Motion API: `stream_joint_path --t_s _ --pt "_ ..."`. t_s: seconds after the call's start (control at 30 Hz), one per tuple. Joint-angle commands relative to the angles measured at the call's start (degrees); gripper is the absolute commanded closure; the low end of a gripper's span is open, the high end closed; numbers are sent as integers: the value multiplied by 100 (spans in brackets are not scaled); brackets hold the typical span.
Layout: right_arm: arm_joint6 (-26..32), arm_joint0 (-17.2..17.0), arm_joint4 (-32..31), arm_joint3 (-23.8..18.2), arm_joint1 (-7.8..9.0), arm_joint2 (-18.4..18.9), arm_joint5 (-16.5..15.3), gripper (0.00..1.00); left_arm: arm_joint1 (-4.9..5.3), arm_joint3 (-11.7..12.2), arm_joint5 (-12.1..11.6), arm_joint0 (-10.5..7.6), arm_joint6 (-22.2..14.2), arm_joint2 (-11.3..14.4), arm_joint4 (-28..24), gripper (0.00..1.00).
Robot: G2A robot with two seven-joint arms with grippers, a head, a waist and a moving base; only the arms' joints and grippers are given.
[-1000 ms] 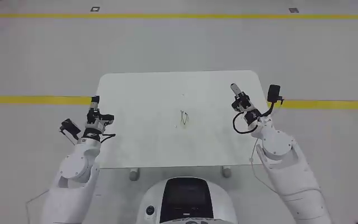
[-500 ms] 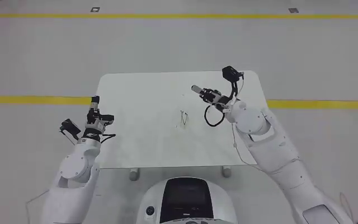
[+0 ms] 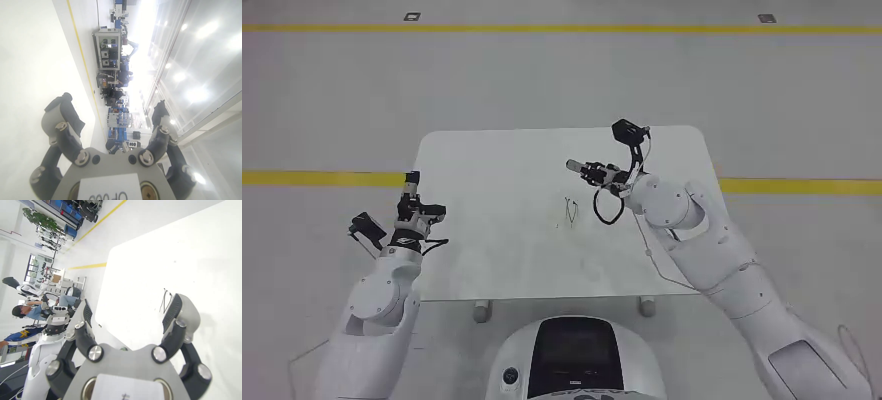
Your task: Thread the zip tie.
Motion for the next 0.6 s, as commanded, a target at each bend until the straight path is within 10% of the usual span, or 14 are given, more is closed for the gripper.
stream_joint_path --t_s 0.0,0.3,0.57 --pt "149 121 -296 -40 -10 -151 -48 0 0 0 0 0 0 0 0 0" --pt "1096 1443 -664 1257 -513 -1175 1 0 0 0 0 0 0 0 0 0" --pt "1889 2415 -834 3337 -1433 -2181 1 0 0 0 0 0 0 0 0 0"
